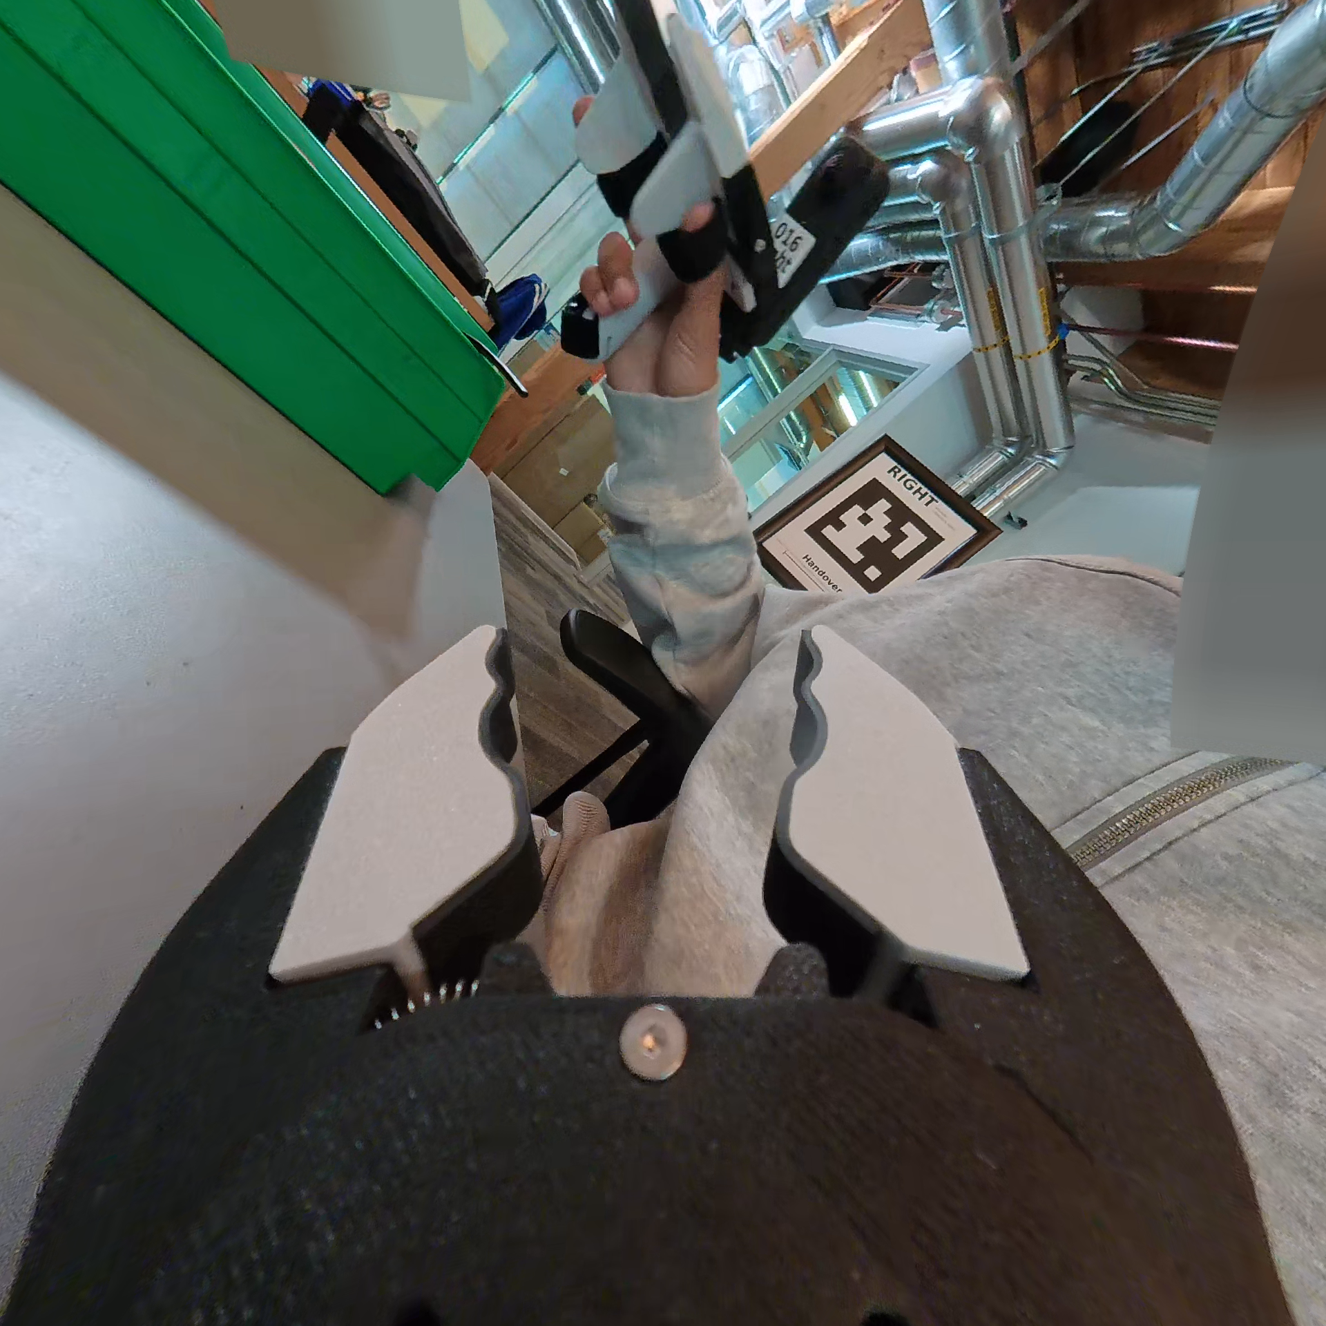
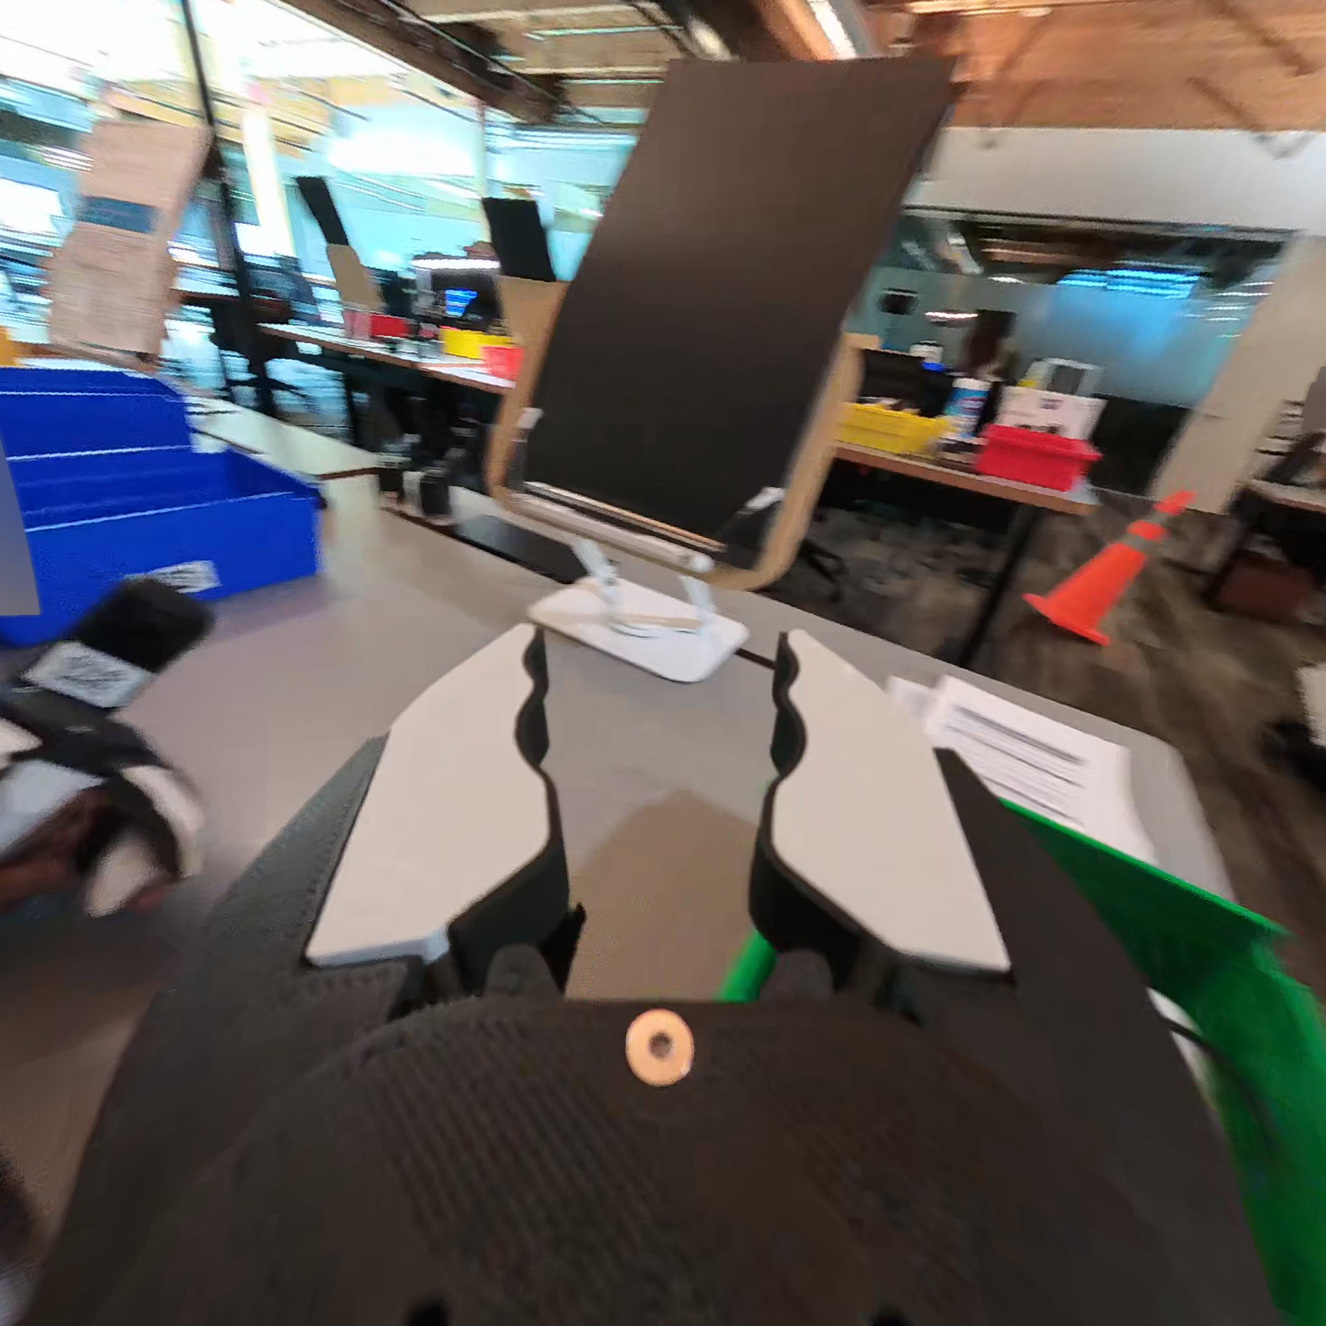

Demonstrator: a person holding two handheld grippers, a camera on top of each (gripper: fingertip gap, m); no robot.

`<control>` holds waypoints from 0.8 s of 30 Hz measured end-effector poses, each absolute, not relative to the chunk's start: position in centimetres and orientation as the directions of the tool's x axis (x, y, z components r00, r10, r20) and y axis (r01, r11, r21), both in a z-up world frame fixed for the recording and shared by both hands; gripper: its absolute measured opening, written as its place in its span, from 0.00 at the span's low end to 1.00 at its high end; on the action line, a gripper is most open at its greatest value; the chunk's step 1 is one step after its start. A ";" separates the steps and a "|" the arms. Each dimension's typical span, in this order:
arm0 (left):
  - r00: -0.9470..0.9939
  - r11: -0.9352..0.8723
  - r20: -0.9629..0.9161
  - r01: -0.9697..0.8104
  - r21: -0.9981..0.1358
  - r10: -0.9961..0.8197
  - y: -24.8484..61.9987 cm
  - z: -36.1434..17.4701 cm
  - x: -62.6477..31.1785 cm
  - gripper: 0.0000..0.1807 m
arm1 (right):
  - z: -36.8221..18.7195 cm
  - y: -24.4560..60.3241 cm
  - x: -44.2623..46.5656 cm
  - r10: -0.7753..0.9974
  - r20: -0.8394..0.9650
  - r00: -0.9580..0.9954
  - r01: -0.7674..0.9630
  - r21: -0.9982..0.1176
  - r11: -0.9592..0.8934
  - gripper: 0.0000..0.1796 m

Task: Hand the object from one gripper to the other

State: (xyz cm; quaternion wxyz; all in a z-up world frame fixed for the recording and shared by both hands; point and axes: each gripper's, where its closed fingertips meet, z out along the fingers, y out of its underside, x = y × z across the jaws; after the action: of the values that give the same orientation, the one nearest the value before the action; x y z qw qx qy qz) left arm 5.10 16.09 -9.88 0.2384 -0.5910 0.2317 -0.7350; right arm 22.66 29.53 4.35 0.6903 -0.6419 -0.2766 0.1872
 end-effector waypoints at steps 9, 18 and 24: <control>-0.094 -0.678 0.672 0.087 -0.730 -0.735 16.7 -9.1 4.2 0.33 | -5.8 23.6 7.3 0.923 -0.098 0.373 0.128 -0.980 -0.156 0.00; 0.205 -0.358 0.406 0.237 -0.903 -0.890 21.6 -1.9 -4.8 0.00 | -7.4 23.4 6.8 0.926 -0.161 0.341 0.095 -0.974 -0.204 0.04; 0.705 -0.146 0.294 0.263 -0.954 -0.646 27.2 4.3 -23.9 0.03 | -8.7 23.2 7.5 0.912 -0.231 0.339 0.077 -0.959 -0.272 0.06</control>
State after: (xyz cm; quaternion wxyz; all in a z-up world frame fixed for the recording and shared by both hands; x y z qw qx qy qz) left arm -23.94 27.24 4.34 0.6375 -0.6678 0.1432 -0.3566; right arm 7.45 23.17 -8.68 0.4758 -0.6658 -0.3711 0.4389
